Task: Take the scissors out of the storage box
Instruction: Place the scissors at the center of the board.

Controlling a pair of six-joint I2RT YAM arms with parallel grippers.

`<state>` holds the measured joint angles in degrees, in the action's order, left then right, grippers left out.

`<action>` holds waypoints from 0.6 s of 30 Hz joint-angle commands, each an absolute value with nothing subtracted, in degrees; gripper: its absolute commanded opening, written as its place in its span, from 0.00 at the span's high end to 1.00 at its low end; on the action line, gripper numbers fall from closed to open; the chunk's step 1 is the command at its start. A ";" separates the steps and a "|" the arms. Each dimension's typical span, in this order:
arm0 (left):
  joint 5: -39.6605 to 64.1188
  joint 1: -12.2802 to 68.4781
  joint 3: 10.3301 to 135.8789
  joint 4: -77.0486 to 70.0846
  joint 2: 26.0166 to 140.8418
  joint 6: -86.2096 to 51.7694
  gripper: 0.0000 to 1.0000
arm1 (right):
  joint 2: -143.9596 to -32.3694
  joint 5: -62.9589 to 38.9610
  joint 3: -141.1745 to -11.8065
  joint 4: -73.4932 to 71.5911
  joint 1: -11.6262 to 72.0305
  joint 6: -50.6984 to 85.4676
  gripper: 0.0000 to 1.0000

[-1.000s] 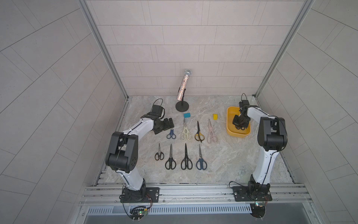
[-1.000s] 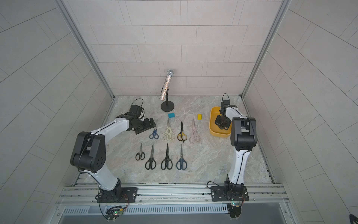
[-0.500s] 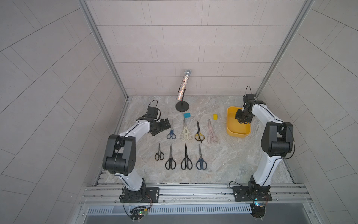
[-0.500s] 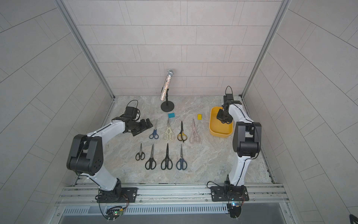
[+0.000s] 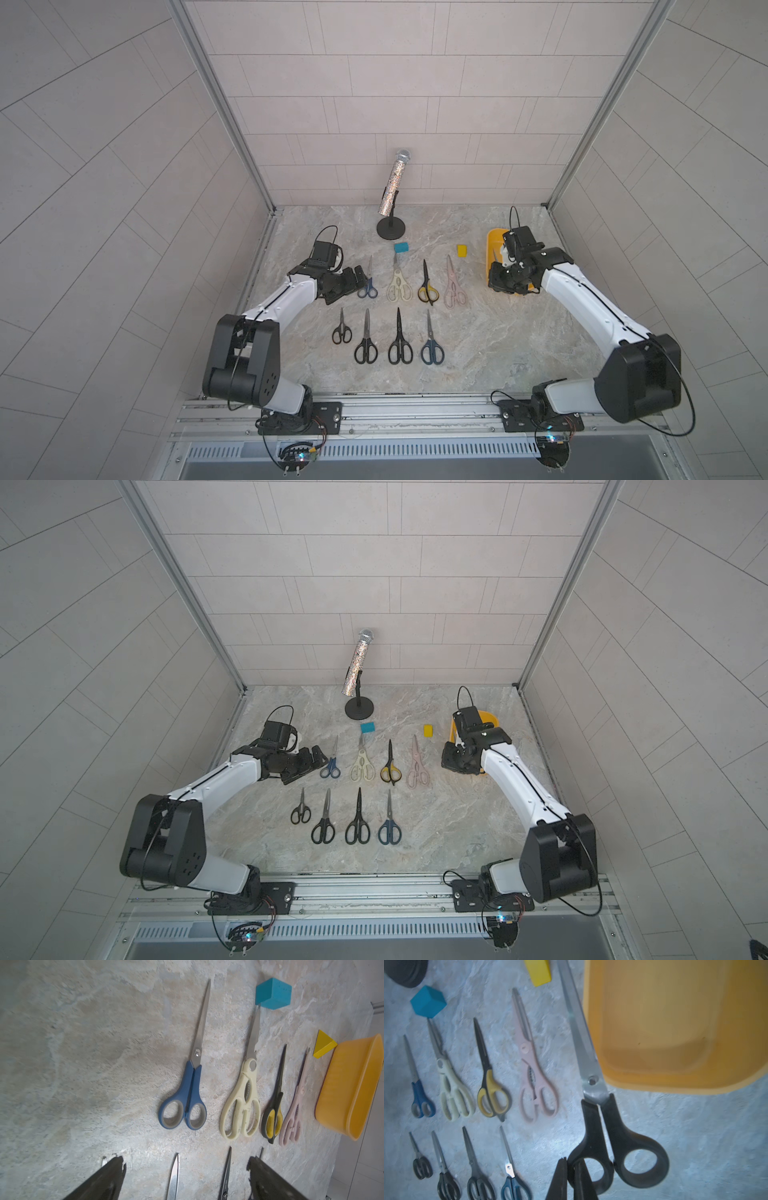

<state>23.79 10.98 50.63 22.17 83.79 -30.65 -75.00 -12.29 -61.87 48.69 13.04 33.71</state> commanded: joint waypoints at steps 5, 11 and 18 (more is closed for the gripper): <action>23.23 16.08 45.28 23.86 75.46 -30.85 0.00 | -62.20 -13.32 -45.37 46.25 28.80 52.14 1.00; 22.68 17.60 40.95 25.83 69.11 -30.87 0.00 | -58.50 -11.25 -36.96 41.69 39.76 63.09 1.00; 23.03 18.06 38.03 26.63 66.53 -30.51 0.00 | -59.39 -12.07 -30.35 35.16 42.25 68.93 1.00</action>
